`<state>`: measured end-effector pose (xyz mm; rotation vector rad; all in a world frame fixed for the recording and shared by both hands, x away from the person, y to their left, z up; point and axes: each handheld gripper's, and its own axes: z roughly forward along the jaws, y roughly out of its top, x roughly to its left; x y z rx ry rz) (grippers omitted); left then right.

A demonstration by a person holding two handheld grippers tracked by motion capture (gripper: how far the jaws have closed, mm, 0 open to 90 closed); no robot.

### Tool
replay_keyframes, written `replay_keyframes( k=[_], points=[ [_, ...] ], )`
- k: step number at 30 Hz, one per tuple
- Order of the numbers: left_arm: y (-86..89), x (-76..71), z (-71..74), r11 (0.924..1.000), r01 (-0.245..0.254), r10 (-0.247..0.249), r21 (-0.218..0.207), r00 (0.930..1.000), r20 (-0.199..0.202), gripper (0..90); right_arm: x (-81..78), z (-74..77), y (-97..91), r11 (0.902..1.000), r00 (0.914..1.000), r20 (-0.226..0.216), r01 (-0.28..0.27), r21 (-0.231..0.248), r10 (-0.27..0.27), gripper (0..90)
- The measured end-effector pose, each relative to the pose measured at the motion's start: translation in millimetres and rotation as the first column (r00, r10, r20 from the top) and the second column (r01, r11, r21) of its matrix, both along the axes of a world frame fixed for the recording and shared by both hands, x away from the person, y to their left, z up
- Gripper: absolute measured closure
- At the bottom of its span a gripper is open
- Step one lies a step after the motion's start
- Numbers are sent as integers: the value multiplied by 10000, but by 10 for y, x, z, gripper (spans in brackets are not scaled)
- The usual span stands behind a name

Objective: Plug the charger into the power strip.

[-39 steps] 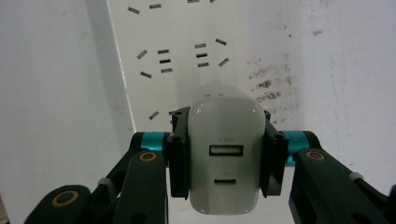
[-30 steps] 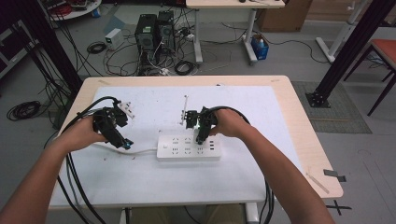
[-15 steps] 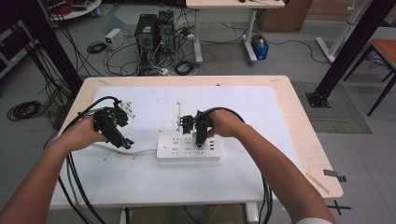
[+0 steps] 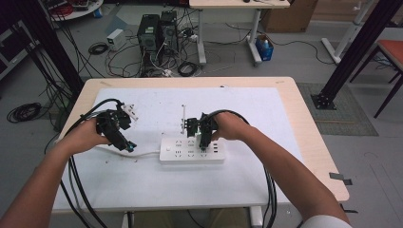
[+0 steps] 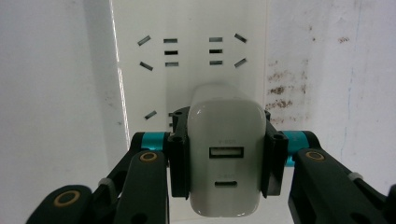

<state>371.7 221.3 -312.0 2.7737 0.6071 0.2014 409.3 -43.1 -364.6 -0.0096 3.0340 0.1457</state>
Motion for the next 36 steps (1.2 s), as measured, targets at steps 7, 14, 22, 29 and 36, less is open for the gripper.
replay_keyframes(
  k=[7, 14, 22, 29, 36],
  points=[
    [11, 19, -4, 10000, -47, 47, -10, 10000, -3, 207, 112, 0, -4, 9999, 9977, -657, 140, 1, -140, 630],
    [-14, 37, -9, 10000, -21, 20, -34, 10000, -20, 207, -22, -26, 72, 9987, 9998, 142, -160, -473, 167, 629],
    [-18, 43, -4, 9999, -8, 8, -109, 10000, 19, 207, 115, -45, 31, 9999, 9978, -651, 143, -96, -149, 628],
    [5, 39, 5, 9998, -40, 41, -172, 10000, 75, 207, 133, -54, 3, 9999, 9963, -845, 169, 32, -166, 628],
    [-20, 36, 4, 9998, 20, -18, -174, 10000, 81, 207, 173, -58, -9, 9999, 9942, -1072, 83, 136, -68, 626]
  ],
)
